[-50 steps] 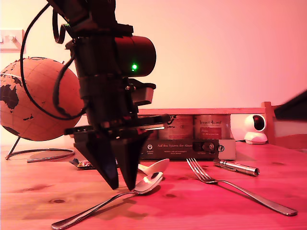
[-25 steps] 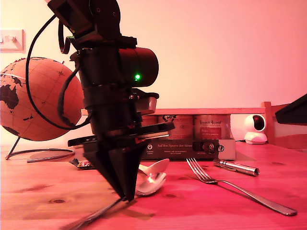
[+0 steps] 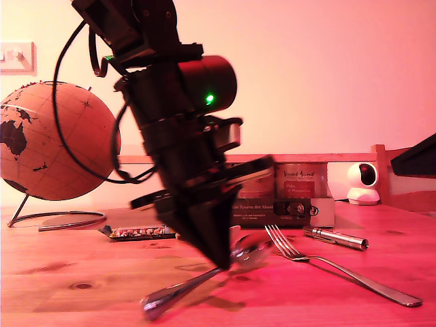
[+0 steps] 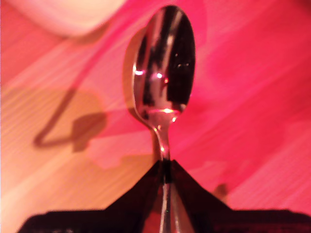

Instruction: Slide the metallic spoon to the right

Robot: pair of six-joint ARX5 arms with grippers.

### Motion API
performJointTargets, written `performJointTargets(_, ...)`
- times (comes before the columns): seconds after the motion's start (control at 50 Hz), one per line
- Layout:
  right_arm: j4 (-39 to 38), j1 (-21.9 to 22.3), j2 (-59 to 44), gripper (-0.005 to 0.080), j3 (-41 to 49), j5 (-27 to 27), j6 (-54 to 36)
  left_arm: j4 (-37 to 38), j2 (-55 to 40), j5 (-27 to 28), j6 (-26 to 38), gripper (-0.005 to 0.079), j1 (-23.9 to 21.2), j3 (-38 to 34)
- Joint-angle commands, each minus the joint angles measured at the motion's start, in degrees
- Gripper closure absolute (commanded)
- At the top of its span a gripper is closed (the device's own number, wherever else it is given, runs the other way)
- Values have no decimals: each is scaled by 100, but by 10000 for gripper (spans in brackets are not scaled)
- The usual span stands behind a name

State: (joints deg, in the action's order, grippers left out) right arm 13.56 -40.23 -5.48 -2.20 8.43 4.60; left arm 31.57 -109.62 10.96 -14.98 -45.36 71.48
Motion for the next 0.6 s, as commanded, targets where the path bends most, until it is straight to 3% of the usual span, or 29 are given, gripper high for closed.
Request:
performJointTargets(0.0, -44, -17, -35, 764, -9, 0, 7, -164, -140, 50, -66, 766, -46, -11)
performJointTargets(0.58, -66, -17, -35, 764, -9, 7, 9, -256, -140, 74, -20, 735, -92, -11)
